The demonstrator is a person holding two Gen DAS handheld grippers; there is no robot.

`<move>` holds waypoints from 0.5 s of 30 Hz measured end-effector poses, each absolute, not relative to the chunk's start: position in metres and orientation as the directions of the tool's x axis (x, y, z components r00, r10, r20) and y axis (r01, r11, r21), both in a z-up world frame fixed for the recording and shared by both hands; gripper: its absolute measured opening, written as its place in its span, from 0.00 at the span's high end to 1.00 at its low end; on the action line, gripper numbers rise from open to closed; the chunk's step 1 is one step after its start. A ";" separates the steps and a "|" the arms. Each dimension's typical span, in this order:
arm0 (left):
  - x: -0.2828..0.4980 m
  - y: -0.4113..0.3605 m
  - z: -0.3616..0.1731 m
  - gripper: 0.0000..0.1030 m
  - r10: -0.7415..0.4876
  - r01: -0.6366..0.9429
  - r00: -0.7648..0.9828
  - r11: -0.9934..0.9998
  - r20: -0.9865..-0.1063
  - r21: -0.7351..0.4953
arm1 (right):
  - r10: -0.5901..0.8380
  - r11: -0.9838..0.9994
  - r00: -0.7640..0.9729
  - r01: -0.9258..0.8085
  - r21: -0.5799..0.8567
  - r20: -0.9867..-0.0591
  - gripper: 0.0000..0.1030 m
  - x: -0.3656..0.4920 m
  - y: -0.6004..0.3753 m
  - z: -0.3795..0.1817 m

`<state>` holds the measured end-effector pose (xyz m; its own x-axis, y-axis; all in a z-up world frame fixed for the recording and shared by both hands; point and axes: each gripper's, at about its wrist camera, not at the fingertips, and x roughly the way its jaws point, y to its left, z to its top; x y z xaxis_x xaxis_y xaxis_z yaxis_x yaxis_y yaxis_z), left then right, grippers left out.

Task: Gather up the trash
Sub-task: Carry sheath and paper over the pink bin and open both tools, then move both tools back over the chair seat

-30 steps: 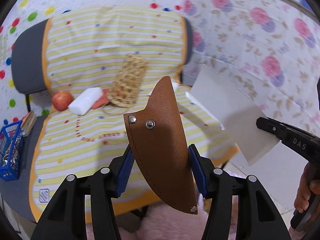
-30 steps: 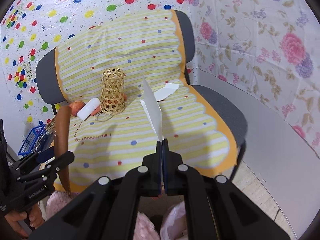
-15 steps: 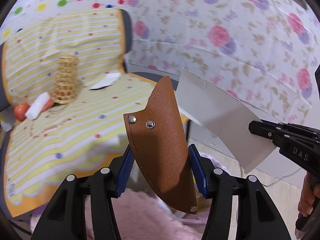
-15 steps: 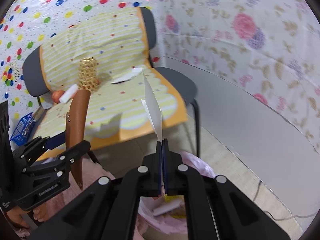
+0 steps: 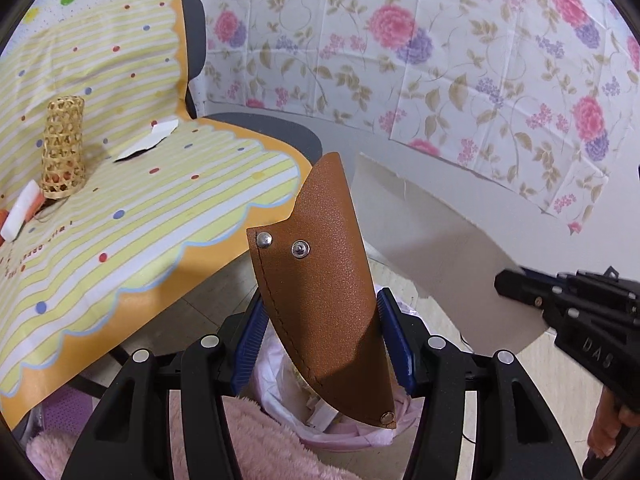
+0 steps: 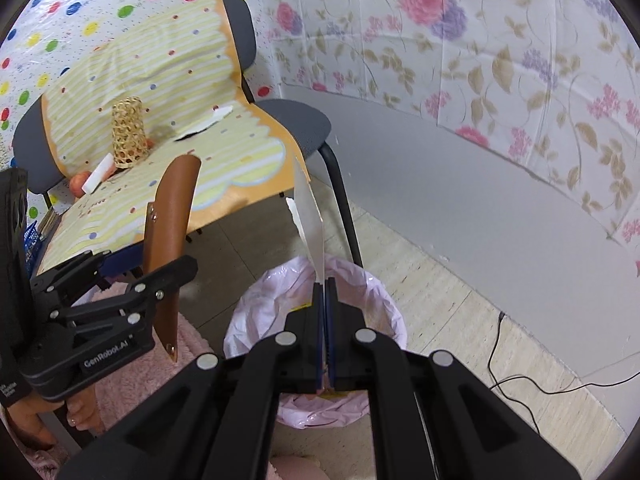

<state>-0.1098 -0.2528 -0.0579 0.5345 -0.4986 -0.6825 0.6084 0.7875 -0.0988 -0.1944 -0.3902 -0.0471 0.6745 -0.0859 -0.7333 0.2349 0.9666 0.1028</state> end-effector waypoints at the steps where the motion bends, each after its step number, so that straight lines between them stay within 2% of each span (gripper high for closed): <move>1: -0.108 -0.253 -0.058 0.46 -0.498 0.608 0.533 0.788 -0.684 -0.100 | -0.080 0.965 0.671 0.237 0.111 -0.737 0.98 -0.191 -0.393 -0.051; 5: -0.094 -0.259 -0.060 0.42 -0.500 0.602 0.527 0.791 -0.687 -0.114 | -0.056 0.960 0.667 0.241 0.145 -0.743 0.98 -0.180 -0.399 -0.060; 7: -0.091 -0.260 -0.060 0.26 -0.503 0.598 0.528 0.792 -0.685 -0.121 | -0.044 0.958 0.668 0.239 0.158 -0.743 0.98 -0.174 -0.402 -0.066; 9: -0.088 -0.256 -0.059 0.22 -0.511 0.592 0.534 0.795 -0.674 -0.133 | -0.019 0.959 0.667 0.222 0.175 -0.745 0.91 -0.168 -0.404 -0.073; 11: -0.085 -0.252 -0.058 0.22 -0.500 0.580 0.541 0.804 -0.677 -0.131 | -0.011 0.956 0.661 0.226 0.185 -0.750 0.66 -0.164 -0.406 -0.079; 15: -0.083 -0.234 -0.053 0.19 -0.470 0.542 0.573 0.832 -0.671 -0.119 | -0.018 0.957 0.667 0.227 0.180 -0.745 0.64 -0.166 -0.407 -0.074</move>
<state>-0.0826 -0.2338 -0.0533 0.5734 -0.4695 -0.6714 0.5419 0.8320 -0.1190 -0.1664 -0.4069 -0.0739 0.6671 -0.0179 -0.7447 0.2272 0.9570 0.1805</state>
